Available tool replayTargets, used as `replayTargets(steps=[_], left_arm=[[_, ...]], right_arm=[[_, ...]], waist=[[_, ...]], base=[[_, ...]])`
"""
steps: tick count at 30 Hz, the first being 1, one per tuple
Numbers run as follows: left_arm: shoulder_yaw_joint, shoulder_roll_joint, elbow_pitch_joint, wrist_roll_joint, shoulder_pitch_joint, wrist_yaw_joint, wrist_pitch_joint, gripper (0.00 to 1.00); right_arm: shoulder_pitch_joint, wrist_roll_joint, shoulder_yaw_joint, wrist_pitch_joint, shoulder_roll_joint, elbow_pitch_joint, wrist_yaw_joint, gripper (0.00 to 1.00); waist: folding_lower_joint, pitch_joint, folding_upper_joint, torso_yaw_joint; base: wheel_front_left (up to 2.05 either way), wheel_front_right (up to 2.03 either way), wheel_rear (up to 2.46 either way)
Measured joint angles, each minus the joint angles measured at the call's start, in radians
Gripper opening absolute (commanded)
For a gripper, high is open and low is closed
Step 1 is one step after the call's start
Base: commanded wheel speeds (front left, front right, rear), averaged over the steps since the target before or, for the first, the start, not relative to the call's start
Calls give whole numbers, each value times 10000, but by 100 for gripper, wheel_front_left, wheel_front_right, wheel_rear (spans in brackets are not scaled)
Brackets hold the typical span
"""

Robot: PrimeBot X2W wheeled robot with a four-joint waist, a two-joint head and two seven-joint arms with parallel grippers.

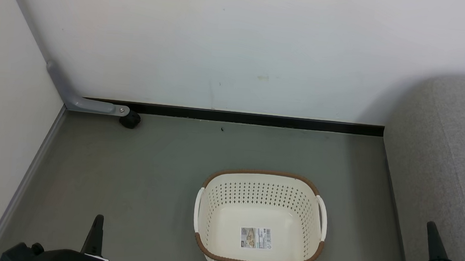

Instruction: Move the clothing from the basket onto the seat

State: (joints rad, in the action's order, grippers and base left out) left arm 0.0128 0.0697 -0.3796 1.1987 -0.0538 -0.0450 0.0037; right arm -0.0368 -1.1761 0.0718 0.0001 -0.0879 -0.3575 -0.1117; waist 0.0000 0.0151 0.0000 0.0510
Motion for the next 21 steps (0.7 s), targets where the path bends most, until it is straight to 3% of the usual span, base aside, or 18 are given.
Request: replayTargets(steps=[21], left_arm=[[-617,-159,449,2439,-85,-458,665,0]], right_arm=[[-267,-2566,403,706,267,311,-29,0]], waist=[[0,-103,0,-318]], base=[[0,0,0]])
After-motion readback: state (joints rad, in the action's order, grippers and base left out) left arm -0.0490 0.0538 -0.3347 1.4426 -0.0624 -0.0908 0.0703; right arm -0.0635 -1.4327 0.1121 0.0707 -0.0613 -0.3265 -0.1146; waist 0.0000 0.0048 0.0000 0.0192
